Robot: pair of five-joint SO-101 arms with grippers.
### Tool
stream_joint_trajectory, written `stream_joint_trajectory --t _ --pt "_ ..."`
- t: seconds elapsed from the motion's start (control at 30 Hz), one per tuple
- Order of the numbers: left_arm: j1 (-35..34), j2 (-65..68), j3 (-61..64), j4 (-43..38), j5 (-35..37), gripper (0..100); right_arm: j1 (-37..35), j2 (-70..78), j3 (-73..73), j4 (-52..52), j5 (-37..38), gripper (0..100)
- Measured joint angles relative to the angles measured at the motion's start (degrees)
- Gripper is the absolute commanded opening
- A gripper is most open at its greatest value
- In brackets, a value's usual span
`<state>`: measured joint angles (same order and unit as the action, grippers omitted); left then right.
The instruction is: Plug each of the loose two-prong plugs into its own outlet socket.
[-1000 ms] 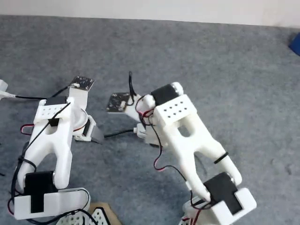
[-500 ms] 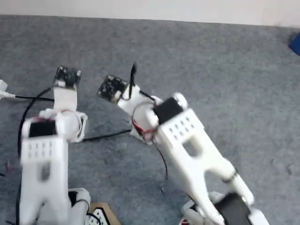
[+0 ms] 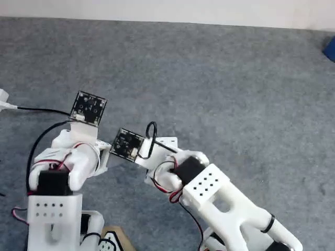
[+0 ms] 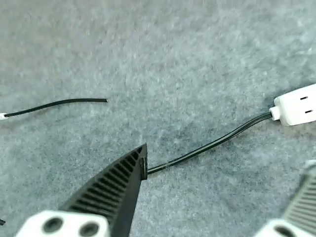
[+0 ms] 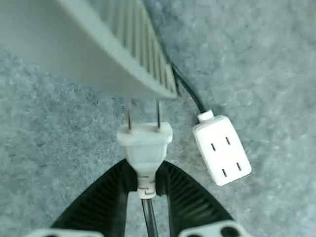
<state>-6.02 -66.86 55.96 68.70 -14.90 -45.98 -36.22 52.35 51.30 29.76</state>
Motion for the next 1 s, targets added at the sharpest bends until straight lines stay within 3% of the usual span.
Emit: stream_joint_trajectory --t 0.33,1.0 --pt "6.33 -3.69 5.45 0.0 0.88 51 -0.35 -0.88 0.09 -0.26 -3.87 0.7" --pt "2.2 -4.48 8.79 -10.55 1.23 51 0.0 -0.53 -22.33 19.08 -4.22 0.7"
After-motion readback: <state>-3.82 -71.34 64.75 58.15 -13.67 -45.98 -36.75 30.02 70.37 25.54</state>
